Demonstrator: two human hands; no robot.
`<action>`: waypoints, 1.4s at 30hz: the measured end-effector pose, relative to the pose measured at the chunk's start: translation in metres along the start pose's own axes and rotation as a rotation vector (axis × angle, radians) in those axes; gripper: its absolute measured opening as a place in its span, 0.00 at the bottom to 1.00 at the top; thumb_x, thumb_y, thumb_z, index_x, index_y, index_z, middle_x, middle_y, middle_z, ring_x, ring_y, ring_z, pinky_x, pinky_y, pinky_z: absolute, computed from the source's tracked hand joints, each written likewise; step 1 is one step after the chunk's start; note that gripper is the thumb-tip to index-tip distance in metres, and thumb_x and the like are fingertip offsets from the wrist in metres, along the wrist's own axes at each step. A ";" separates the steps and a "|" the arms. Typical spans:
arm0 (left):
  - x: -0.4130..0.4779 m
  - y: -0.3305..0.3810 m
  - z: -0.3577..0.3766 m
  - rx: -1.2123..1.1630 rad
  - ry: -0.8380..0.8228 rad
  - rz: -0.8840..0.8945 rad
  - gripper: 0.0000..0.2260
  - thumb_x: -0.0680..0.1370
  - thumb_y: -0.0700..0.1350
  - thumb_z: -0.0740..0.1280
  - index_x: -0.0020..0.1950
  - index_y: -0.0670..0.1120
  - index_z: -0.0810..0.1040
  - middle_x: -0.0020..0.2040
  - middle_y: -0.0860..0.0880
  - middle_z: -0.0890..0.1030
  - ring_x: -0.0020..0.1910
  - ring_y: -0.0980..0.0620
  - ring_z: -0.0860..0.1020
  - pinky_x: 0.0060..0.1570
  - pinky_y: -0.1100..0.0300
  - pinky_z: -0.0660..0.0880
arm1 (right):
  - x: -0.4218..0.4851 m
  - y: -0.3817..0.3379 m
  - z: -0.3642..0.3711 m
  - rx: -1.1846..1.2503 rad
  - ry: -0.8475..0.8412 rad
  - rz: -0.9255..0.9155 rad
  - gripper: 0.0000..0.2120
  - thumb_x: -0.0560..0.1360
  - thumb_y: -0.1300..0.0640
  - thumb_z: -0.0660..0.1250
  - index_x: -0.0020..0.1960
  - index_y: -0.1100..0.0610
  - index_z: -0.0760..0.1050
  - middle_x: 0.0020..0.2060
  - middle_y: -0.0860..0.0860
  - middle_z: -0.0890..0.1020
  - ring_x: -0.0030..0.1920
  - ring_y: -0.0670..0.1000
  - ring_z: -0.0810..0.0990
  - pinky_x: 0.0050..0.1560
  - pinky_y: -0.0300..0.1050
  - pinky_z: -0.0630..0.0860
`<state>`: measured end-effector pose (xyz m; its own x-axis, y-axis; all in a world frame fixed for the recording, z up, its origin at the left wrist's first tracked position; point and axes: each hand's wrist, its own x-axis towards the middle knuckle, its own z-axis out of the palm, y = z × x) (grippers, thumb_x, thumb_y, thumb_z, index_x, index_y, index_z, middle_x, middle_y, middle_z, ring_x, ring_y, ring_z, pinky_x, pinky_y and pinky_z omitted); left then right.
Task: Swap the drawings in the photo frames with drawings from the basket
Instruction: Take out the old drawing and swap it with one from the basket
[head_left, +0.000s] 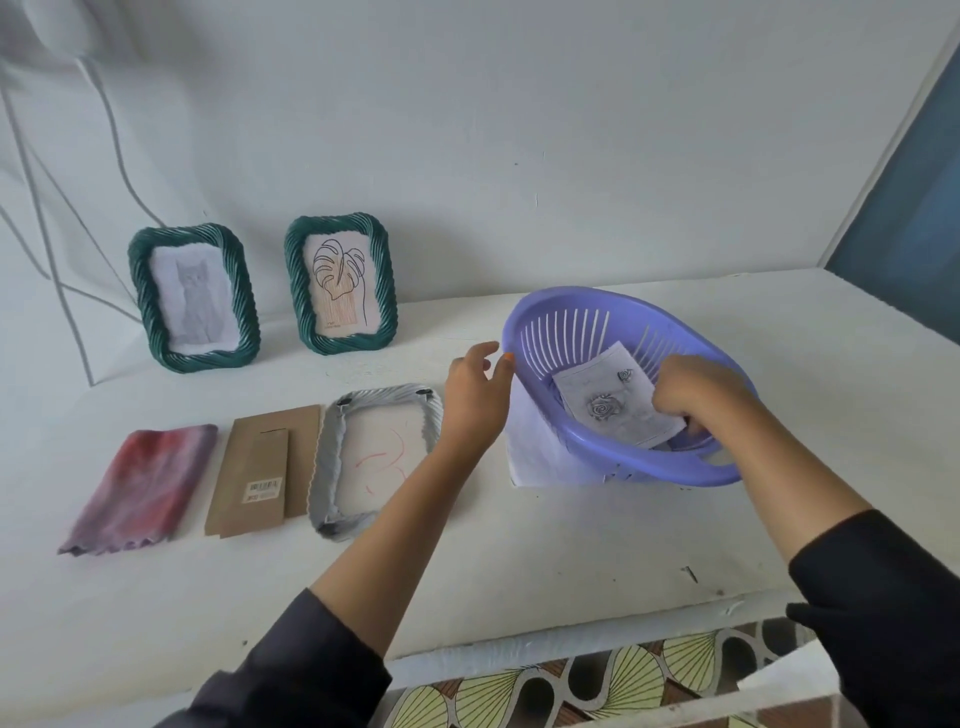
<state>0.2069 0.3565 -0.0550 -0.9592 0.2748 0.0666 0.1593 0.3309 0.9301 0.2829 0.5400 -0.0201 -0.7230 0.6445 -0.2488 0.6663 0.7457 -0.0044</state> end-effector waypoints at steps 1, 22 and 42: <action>-0.001 0.002 -0.003 -0.017 0.020 0.007 0.16 0.79 0.50 0.60 0.66 0.47 0.71 0.62 0.45 0.75 0.56 0.51 0.74 0.52 0.62 0.67 | -0.005 0.000 -0.007 0.040 0.072 -0.009 0.05 0.73 0.63 0.58 0.39 0.60 0.70 0.48 0.57 0.81 0.40 0.54 0.78 0.37 0.37 0.68; -0.012 -0.053 -0.119 -0.264 0.017 -0.327 0.10 0.77 0.37 0.59 0.35 0.43 0.71 0.36 0.45 0.74 0.34 0.48 0.71 0.27 0.64 0.66 | -0.054 -0.157 0.053 1.042 -0.050 -0.356 0.14 0.71 0.64 0.68 0.51 0.57 0.66 0.41 0.58 0.78 0.33 0.53 0.76 0.38 0.48 0.75; -0.015 -0.100 -0.146 0.398 -0.078 -0.144 0.22 0.75 0.41 0.67 0.69 0.43 0.68 0.67 0.41 0.66 0.68 0.43 0.65 0.67 0.56 0.61 | -0.042 -0.167 0.106 0.573 0.111 -0.507 0.20 0.71 0.51 0.70 0.61 0.55 0.76 0.59 0.55 0.74 0.59 0.55 0.73 0.60 0.49 0.70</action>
<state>0.1713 0.1878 -0.0967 -0.9600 0.2632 -0.0954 0.1179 0.6891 0.7150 0.2212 0.3704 -0.1114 -0.9590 0.2830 0.0161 0.2172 0.7701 -0.5998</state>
